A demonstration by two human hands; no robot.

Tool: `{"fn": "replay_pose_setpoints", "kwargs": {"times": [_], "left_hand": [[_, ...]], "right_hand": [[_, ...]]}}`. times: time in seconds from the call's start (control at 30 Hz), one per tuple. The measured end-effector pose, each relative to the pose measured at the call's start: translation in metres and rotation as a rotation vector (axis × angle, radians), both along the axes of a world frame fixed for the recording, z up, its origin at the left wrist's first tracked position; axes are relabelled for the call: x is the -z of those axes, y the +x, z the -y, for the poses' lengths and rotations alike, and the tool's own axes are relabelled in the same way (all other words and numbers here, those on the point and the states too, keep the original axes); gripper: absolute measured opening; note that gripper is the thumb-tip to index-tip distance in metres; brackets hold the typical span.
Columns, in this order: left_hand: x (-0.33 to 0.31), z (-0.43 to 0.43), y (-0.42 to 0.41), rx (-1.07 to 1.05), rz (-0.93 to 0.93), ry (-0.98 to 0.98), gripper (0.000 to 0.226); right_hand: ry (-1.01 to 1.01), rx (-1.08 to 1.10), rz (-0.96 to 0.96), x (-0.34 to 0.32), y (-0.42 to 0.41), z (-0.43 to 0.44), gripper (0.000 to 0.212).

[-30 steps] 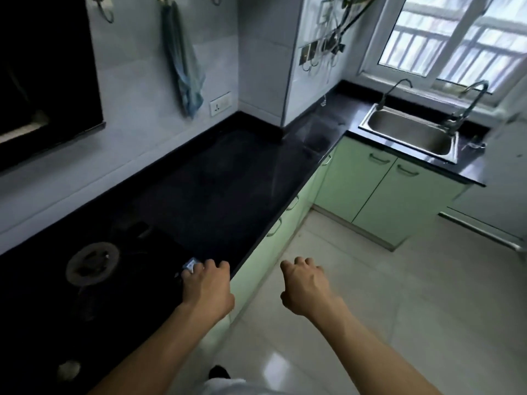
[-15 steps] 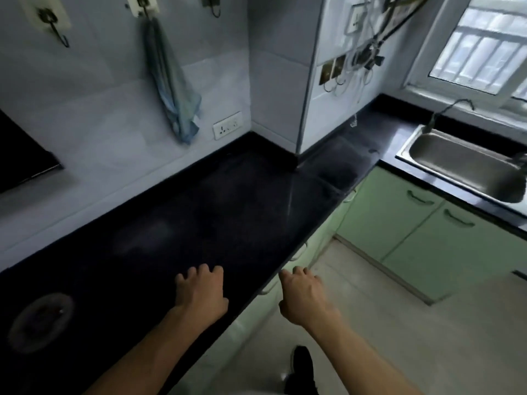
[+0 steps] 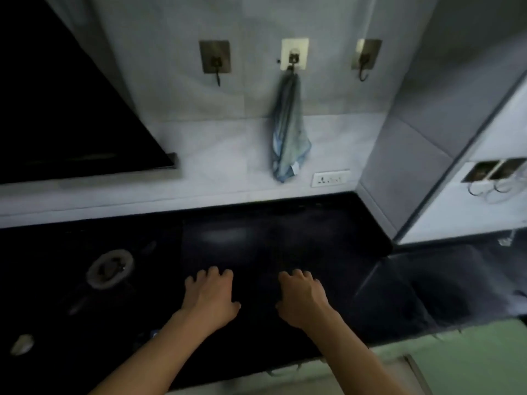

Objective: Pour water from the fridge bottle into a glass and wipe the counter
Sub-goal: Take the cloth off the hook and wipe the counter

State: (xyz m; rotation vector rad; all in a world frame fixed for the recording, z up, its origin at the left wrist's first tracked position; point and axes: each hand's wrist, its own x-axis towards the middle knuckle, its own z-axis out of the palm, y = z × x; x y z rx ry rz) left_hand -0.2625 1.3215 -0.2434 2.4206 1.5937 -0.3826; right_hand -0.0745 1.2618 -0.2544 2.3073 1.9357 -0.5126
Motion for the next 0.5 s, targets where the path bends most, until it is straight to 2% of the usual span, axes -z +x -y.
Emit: {"fn": "replay_pose_setpoints", "kwargs": {"times": [0.23, 0.37, 0.5], "left_hand": [[-0.005, -0.062, 0.033, 0.005, 0.104, 0.038, 0.059], [-0.023, -0.099, 0.06, -0.017, 0.185, 0.089, 0.056], [-0.062, -0.151, 0.091, -0.068, 0.329, 0.164, 0.055]], "right_hand": [[-0.004, 0.029, -0.135, -0.009, 0.021, -0.043, 0.052], [0.097, 0.092, -0.224, -0.029, 0.062, -0.083, 0.051], [0.274, 0.138, -0.306, -0.074, 0.101, -0.16, 0.043]]}}
